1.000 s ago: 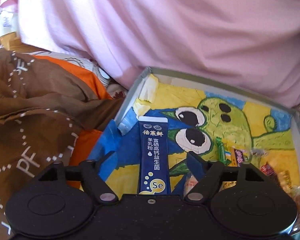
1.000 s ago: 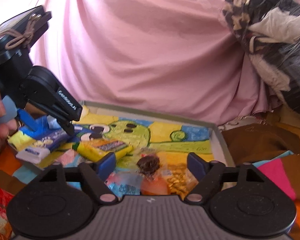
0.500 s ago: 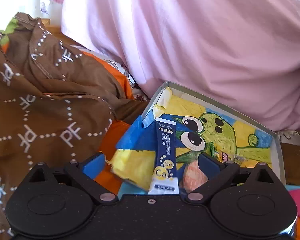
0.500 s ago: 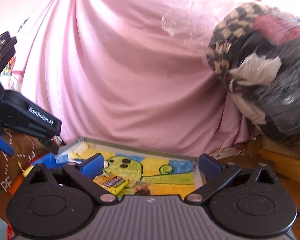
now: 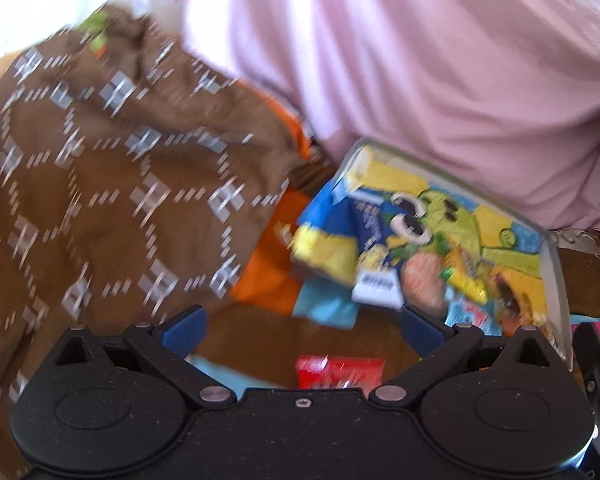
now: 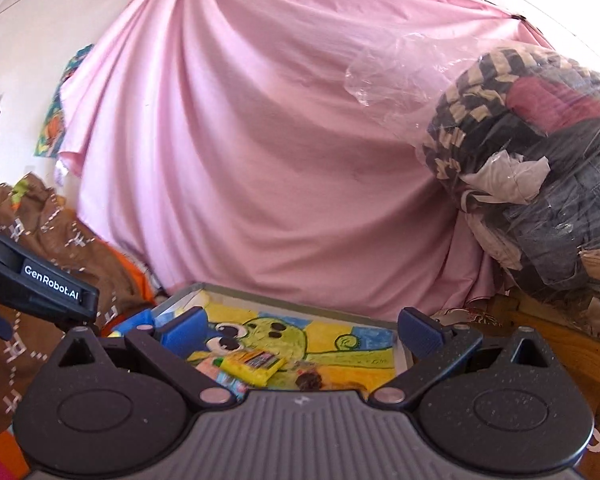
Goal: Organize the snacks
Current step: 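Move both grippers back over the red packet and the toast bag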
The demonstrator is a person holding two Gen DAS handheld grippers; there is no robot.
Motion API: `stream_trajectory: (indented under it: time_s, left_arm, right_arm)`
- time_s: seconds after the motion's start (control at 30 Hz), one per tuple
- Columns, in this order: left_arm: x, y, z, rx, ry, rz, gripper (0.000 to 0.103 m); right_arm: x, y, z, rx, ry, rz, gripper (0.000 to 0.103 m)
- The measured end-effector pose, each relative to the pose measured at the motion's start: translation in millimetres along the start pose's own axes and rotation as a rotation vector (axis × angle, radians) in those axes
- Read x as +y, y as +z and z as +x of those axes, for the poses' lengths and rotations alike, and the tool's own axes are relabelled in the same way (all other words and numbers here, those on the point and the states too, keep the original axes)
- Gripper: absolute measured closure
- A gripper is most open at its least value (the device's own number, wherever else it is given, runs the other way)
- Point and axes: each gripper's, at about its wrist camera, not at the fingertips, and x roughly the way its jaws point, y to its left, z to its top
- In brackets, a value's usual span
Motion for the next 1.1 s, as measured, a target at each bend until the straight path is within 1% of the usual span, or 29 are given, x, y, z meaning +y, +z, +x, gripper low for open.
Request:
stream_trajectory:
  time_s: [0.07,0.17,0.43,0.6,0.7,0.9,1.0,1.1]
  left_arm:
    - [8.3,-7.5,-2.6,0.026,0.011,-0.033,0.001]
    - [18.0,-17.2,-6.5,0.044,0.018,-0.047,0.001]
    - [36.6,-39.5,-14.9,0.068,0.042,-0.007,0.001]
    - [44.2,-57.7,-18.0,0.123,0.055,0.047,0.001]
    - [48.3,-66.8,-17.8,0.16,0.049,0.056,0.001]
    - [54.3,-82.0,-15.6,0.221,0.056,0.064,0.001]
    - [54.8,-86.9,-13.1,0.246,0.06,0.082,0.001]
    - [54.2,-90.3,-9.8,0.264,0.063,0.093,0.001]
  right_arm:
    - [2.7,-1.5,-7.2,0.005,0.004,-0.01,0.0]
    - [4.8,-4.8,-17.4,0.024,0.009,-0.026,0.0]
    - [1.8,-21.1,-44.3,0.098,0.025,-0.076,0.0]
    - [8.6,-33.4,-48.4,0.213,0.064,-0.14,0.0]
    - [17.5,-42.2,-51.0,0.284,0.116,-0.192,0.0]
    - [34.4,-57.8,-55.8,0.373,0.191,-0.263,0.0]
    - [38.4,-63.7,-52.4,0.417,0.216,-0.261,0.0]
    - [36.5,-70.0,-44.6,0.476,0.235,-0.223,0.0]
